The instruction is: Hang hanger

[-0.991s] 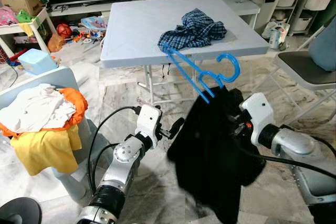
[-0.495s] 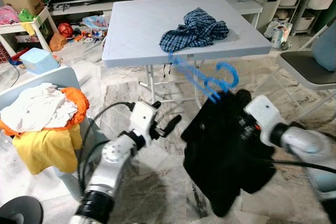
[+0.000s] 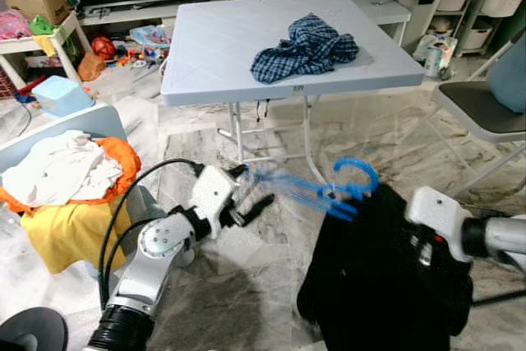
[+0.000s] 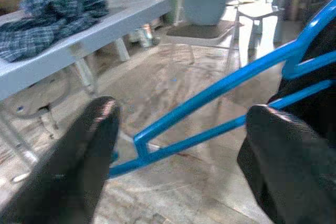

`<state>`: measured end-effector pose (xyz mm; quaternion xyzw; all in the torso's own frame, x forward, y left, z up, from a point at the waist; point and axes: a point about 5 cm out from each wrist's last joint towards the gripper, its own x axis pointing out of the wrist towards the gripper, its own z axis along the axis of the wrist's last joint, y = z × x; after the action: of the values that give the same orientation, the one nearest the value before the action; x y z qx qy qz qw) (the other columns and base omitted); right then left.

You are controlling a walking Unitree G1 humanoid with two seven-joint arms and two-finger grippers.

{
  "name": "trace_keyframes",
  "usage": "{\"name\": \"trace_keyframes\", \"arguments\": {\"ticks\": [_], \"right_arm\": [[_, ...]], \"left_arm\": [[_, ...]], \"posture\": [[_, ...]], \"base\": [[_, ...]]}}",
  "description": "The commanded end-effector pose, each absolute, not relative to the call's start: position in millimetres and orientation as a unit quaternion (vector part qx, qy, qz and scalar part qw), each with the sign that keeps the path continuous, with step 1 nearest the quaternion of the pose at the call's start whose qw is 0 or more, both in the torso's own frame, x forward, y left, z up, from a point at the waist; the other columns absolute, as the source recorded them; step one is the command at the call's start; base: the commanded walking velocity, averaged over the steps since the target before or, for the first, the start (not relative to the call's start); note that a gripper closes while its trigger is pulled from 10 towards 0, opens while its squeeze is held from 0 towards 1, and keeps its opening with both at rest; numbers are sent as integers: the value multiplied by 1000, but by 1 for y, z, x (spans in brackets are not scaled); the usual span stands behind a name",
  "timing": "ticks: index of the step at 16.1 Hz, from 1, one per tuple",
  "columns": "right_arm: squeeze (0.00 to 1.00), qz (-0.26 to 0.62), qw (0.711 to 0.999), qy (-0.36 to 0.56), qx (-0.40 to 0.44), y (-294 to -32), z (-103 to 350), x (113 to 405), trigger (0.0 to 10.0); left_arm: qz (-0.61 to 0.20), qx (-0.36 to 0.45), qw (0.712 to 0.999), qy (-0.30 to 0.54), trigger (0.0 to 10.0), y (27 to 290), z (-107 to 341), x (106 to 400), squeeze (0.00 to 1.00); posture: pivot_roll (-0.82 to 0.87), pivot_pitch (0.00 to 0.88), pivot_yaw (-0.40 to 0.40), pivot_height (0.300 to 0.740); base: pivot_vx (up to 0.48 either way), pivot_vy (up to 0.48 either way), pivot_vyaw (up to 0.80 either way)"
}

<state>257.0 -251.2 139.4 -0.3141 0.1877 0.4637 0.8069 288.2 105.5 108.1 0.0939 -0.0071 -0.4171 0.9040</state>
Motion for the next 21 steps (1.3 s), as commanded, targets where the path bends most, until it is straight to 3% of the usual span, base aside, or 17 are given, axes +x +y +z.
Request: {"name": "trace_keyframes", "arguments": {"ticks": [1, 5, 6, 7, 8, 9, 13, 21], "right_arm": [[0, 482, 796, 172, -323, -248, 147, 257, 10000], [0, 535, 764, 175, -316, -242, 146, 246, 10000], [0, 554, 752, 177, -311, -240, 147, 242, 10000], [0, 565, 744, 180, -308, -239, 147, 238, 10000], [0, 571, 738, 185, -308, -241, 147, 236, 10000], [0, 573, 736, 187, -309, -242, 147, 235, 10000], [0, 576, 734, 187, -307, -243, 149, 234, 10000], [0, 580, 733, 173, -309, -237, 146, 241, 10000]], "left_arm": [[-438, 97, 894, -2, 10000, 103, 108, 284, 1000], [-499, 120, 858, 16, 10000, 95, 102, 278, 1000], [-504, 126, 854, 15, 10000, 95, 103, 280, 624], [-506, 126, 853, 16, 10000, 95, 104, 284, 0], [-519, 125, 845, 17, 5608, 97, 105, 286, 0], [-529, 124, 840, 19, 0, 98, 106, 287, 0], [-584, 113, 803, 49, 0, 98, 99, 281, 0], [-619, 107, 776, 54, 0, 95, 98, 277, 0]], "posture": [[-180, 0, 50, 740], [-190, 0, 52, 740], [-190, 0, 52, 740], [-190, 0, 52, 740], [-199, 0, 55, 740], [-201, 0, 57, 740], [-204, 0, 60, 740], [-201, 0, 60, 740]], "base": [[0, 0, 0], [0, 0, 0], [0, 0, 0], [0, 0, 0], [0, 0, 0], [0, 0, 0], [0, 0, 0], [0, 0, 0]]}}
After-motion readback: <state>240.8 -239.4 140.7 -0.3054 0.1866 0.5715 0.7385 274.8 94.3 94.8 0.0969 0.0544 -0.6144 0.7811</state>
